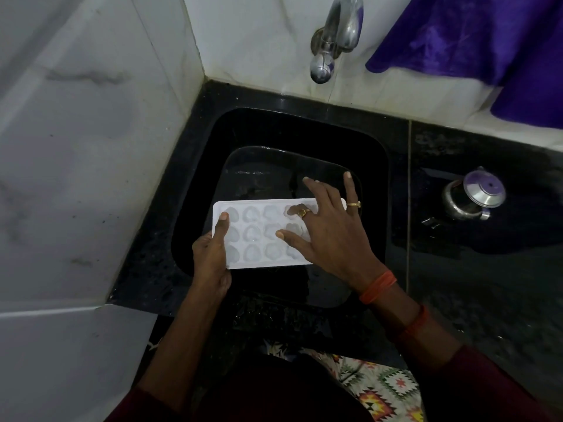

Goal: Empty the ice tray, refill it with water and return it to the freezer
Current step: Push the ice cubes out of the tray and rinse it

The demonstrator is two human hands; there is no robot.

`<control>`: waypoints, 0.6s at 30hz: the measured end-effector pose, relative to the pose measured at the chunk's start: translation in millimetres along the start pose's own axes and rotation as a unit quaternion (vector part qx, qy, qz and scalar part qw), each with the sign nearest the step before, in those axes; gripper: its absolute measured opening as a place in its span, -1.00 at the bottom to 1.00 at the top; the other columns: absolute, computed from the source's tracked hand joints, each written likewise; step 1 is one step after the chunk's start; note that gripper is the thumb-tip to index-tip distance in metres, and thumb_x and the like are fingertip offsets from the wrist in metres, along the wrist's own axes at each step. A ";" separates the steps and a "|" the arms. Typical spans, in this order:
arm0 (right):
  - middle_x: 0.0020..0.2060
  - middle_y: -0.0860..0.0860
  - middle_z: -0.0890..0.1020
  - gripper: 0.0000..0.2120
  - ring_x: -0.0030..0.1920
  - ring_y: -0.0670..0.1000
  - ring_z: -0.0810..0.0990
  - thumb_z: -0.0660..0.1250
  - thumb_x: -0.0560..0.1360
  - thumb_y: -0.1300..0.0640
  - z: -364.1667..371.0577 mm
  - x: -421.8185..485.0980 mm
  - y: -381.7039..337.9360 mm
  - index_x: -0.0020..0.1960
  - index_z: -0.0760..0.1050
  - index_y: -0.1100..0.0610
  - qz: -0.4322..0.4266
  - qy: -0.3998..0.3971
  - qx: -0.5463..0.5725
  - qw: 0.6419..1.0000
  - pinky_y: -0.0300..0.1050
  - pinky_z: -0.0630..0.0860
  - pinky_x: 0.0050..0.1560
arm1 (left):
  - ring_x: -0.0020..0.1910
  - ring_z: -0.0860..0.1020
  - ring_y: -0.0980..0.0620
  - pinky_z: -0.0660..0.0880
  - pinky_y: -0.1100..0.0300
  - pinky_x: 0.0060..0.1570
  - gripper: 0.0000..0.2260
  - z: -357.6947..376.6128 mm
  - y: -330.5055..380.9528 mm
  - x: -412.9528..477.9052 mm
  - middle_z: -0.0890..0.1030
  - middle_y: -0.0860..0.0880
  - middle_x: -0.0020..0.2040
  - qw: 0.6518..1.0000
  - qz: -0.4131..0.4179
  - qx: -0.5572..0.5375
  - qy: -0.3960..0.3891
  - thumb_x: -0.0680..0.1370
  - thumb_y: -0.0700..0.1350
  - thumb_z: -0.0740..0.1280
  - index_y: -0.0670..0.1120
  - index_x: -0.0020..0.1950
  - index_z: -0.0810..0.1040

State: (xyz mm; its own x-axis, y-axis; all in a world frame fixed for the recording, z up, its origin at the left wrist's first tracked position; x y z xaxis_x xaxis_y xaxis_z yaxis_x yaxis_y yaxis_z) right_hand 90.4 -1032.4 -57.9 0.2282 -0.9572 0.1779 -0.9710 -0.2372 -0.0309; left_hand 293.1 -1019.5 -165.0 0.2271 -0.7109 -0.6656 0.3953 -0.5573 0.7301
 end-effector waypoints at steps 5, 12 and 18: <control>0.42 0.09 0.46 -0.50 0.42 0.05 0.42 0.17 0.56 -0.37 -1.3 -15.5 3.8 0.13 0.65 -0.02 0.022 0.041 0.046 0.998 0.32 -0.06 0.57 | -0.23 0.74 -0.09 0.63 0.07 -0.39 -0.73 -0.4 -0.3 0.7 0.75 -0.10 -0.18 1.000 -0.002 0.000 0.007 0.56 0.04 0.44 -0.17 -0.07 0.66; 0.42 0.09 0.46 -0.50 0.42 0.05 0.44 0.15 0.57 -0.37 7.6 -25.2 2.8 0.11 0.65 -0.03 0.016 0.032 0.067 0.997 0.32 -0.10 0.57 | -0.21 0.74 -0.09 0.64 0.08 -0.37 -0.74 3.7 -1.4 0.1 0.75 -0.10 -0.15 1.000 -0.001 0.004 0.002 0.56 0.05 0.44 -0.16 -0.07 0.67; 0.47 0.12 0.40 -0.47 0.48 0.06 0.37 0.10 0.57 -0.38 11.8 -25.0 -1.2 0.13 0.66 -0.04 0.018 -0.001 0.059 0.998 0.33 -0.12 0.57 | -0.23 0.74 -0.07 0.63 0.10 -0.39 -0.75 5.1 -0.8 -1.6 0.75 -0.09 -0.16 1.000 0.000 0.005 0.004 0.56 0.05 0.45 -0.14 -0.07 0.67</control>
State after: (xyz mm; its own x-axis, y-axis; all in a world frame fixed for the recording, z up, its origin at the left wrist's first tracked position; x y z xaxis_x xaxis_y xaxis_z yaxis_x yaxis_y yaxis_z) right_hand 86.7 -1010.2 -73.9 0.1937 -0.9657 0.1732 -0.9631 -0.2208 -0.1537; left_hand 287.9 -1020.2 -163.7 0.2350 -0.7076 -0.6664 0.3859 -0.5614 0.7321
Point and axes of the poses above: each hand's wrist, its own x-axis towards the middle knuckle, its own z-axis out of the palm, y = z × x, the point moved 8 cm from there along x, towards the middle knuckle
